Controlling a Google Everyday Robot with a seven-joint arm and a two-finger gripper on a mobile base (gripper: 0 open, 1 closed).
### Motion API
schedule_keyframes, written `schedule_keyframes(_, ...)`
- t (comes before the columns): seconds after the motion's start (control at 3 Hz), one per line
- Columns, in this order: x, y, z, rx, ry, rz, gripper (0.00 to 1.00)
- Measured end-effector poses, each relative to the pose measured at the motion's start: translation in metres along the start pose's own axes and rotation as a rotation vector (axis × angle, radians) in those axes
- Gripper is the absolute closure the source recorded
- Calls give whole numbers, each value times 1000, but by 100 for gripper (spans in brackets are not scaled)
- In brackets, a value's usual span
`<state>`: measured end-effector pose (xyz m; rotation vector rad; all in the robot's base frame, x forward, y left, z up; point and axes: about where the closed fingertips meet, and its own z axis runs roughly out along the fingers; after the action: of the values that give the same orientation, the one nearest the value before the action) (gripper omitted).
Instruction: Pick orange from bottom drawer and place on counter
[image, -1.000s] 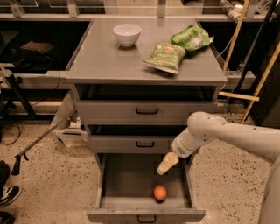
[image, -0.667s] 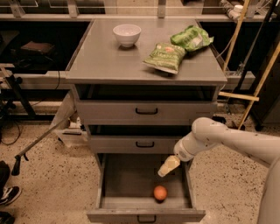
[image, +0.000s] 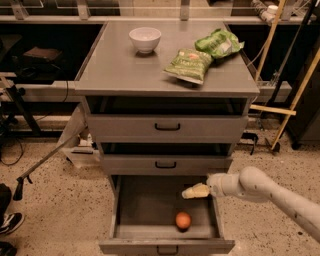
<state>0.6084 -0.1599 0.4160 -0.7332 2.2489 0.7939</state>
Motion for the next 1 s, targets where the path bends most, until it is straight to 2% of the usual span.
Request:
schedule_keyframes(0.33, 37, -25, 20, 38, -94, 95, 0)
schedule_keyframes(0.67, 44, -22, 27, 27, -87, 104, 0)
schedule_keyframes(1.0, 58, 3, 66, 11, -91, 131, 0)
